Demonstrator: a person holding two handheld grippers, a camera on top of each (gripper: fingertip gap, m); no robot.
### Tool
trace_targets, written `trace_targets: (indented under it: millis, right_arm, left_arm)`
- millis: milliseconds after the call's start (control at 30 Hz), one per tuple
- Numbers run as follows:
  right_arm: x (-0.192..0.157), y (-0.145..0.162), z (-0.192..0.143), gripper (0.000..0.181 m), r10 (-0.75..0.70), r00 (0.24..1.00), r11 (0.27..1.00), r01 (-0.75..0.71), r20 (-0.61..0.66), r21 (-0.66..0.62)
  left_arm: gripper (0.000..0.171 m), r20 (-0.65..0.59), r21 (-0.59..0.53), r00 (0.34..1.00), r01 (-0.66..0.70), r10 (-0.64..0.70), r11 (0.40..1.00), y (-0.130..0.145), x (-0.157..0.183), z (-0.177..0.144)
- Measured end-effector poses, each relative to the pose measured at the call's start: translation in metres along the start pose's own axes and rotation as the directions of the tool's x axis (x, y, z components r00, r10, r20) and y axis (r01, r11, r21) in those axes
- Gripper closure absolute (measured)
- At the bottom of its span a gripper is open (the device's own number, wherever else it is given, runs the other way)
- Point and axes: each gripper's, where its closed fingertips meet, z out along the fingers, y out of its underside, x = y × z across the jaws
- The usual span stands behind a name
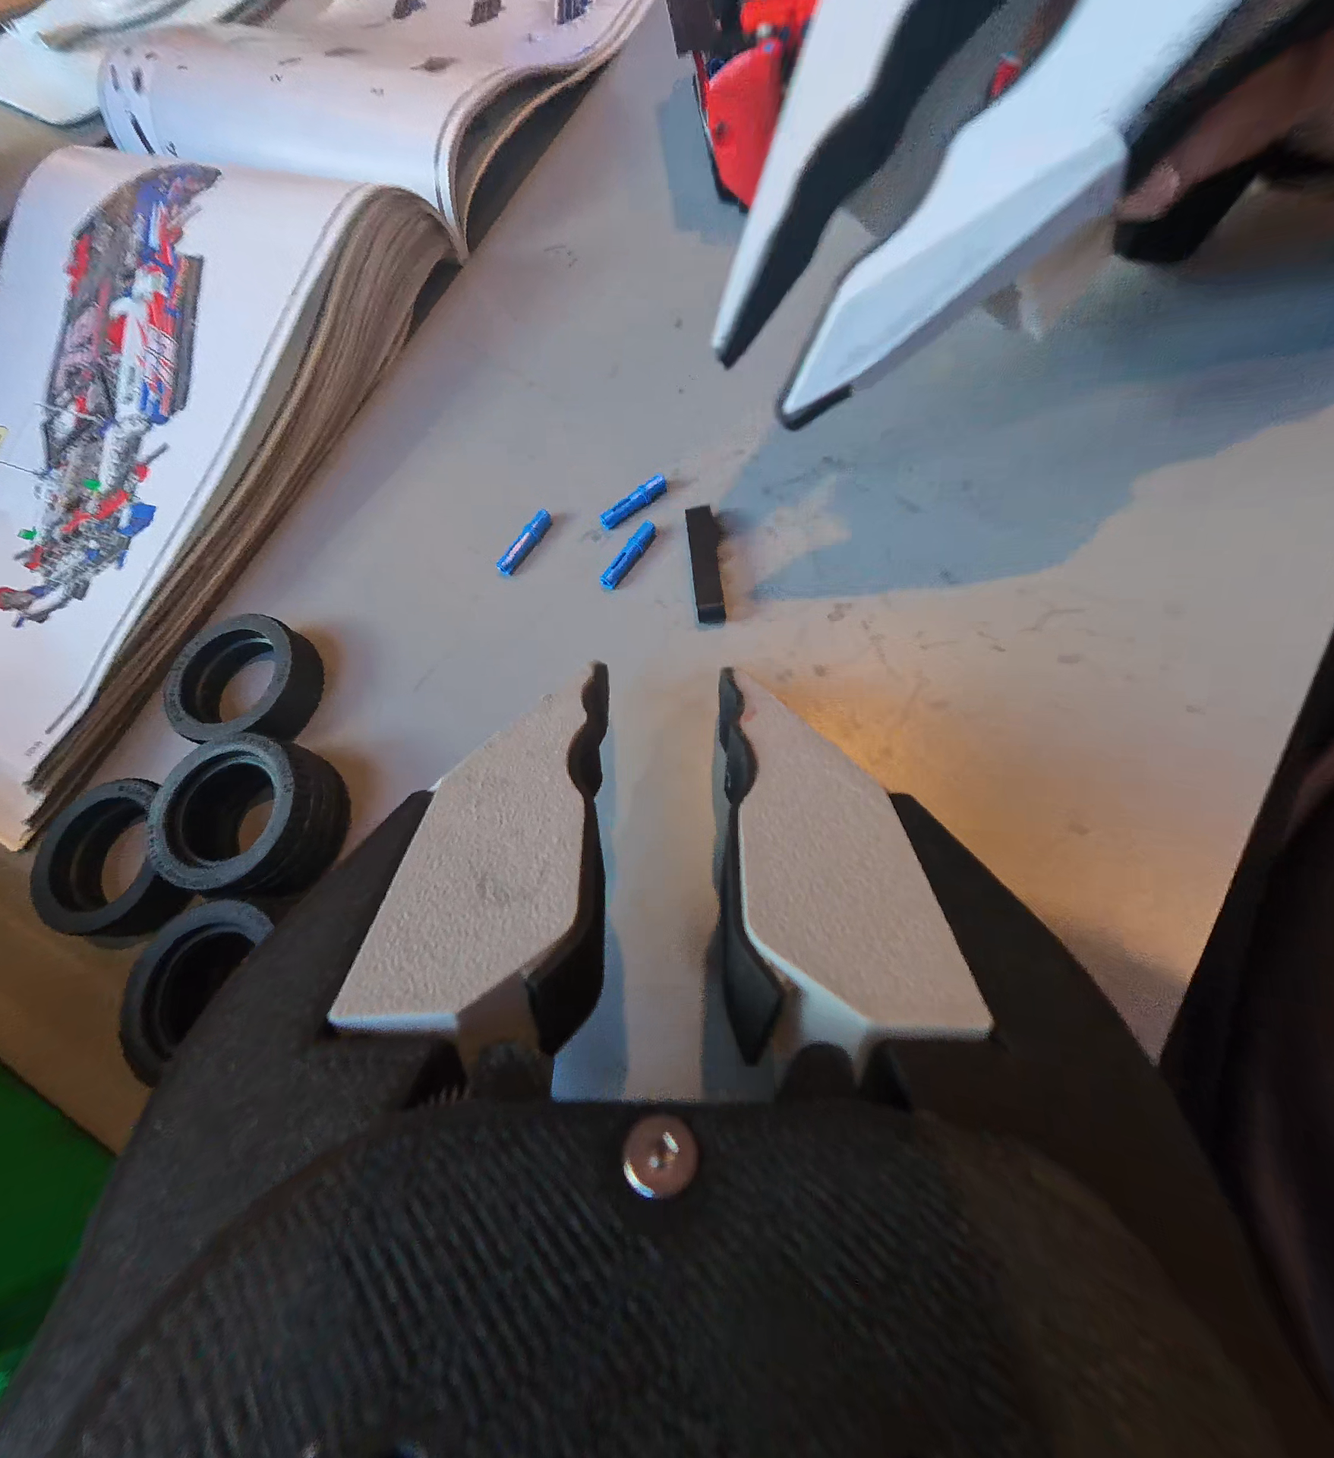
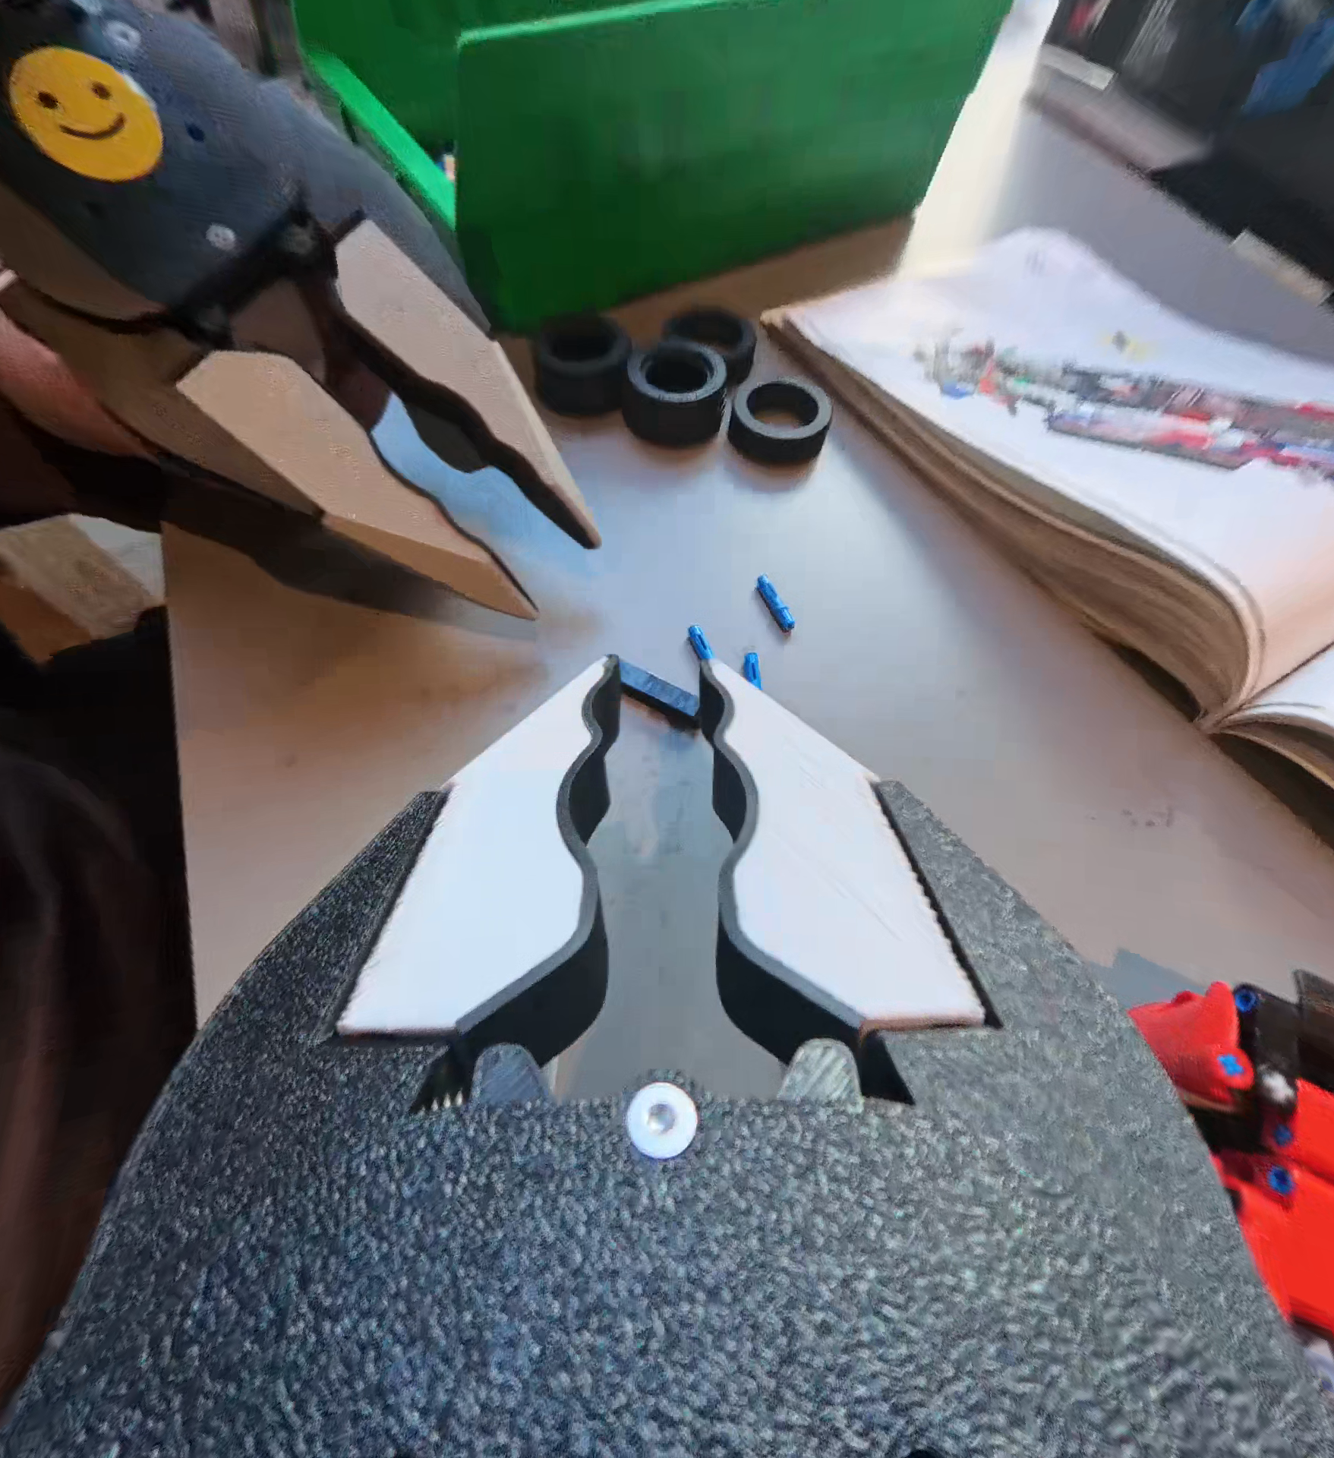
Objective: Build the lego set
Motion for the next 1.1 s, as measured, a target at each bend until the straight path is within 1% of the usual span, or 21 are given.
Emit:
trace_targets:
  millis: [67, 133, 233, 333, 433, 533, 600, 733, 900, 1000, 1100]
  right_arm:
    - [-0.002, 0.0, -0.003, 0.162, -0.058, 0.997, 0.997, 0.061, -0.057, 0.046]
    - [-0.001, 0.003, -0.001, 0.165, -0.103, 0.991, 0.993, 0.107, -0.089, 0.049]
    - [-0.003, 0.002, 0.003, 0.166, -0.114, 0.991, 0.992, 0.118, -0.07, 0.051]
    - [-0.007, 0.005, 0.005, 0.166, -0.104, 0.994, 0.994, 0.105, -0.021, 0.035]
    - [-0.007, 0.005, 0.005, 0.166, -0.099, 0.995, 0.994, 0.099, -0.01, 0.036]
    - [-0.008, 0.006, 0.006, 0.167, -0.099, 0.995, 0.995, 0.099, -0.003, 0.034]
    - [-0.007, 0.006, 0.006, 0.167, -0.096, 0.995, 0.995, 0.096, -0.002, 0.033]
    - [-0.006, 0.005, 0.005, 0.171, -0.091, 0.996, 0.995, 0.091, -0.006, 0.04]
    - [-0.003, 0.001, 0.006, 0.178, -0.089, 0.996, 0.994, 0.09, -0.019, 0.057]
    - [-0.002, -0.001, 0.006, 0.178, -0.078, 0.997, 0.995, 0.079, -0.018, 0.067]
    - [-0.001, -0.002, 0.006, 0.178, -0.085, 0.996, 0.993, 0.087, -0.029, 0.075]
  left_arm:
    - [0.146, 0.032, 0.054, 0.999, -0.016, 0.014, 0.998, -0.008, -0.005, -0.003]
    - [0.146, 0.066, 0.113, 0.998, -0.031, 0.024, 0.993, -0.017, -0.01, -0.005]
    - [0.147, 0.098, 0.179, 0.995, -0.033, 0.015, 0.983, -0.026, -0.016, -0.009]
    - [0.147, 0.1, 0.212, 0.995, -0.014, -0.008, 0.977, -0.03, -0.02, -0.012]
    - [0.151, 0.111, 0.249, 0.993, 0.002, -0.031, 0.969, -0.035, -0.025, -0.015]
    - [0.151, 0.079, 0.253, 0.997, -0.005, -0.015, 0.967, -0.036, -0.02, -0.014]
    - [0.151, 0.082, 0.246, 0.997, -0.029, 0.01, 0.969, -0.036, -0.017, -0.013]
    - [0.152, 0.093, 0.24, 0.991, -0.113, 0.093, 0.964, -0.037, -0.007, -0.012]
    - [0.153, 0.122, 0.203, 0.976, -0.205, 0.183, 0.958, -0.034, 0.001, -0.008]
    - [0.152, 0.13, 0.19, 0.97, -0.23, 0.207, 0.955, -0.033, 0.003, -0.006]
    - [0.152, 0.134, 0.2, 0.968, -0.235, 0.211, 0.951, -0.034, 0.004, -0.008]
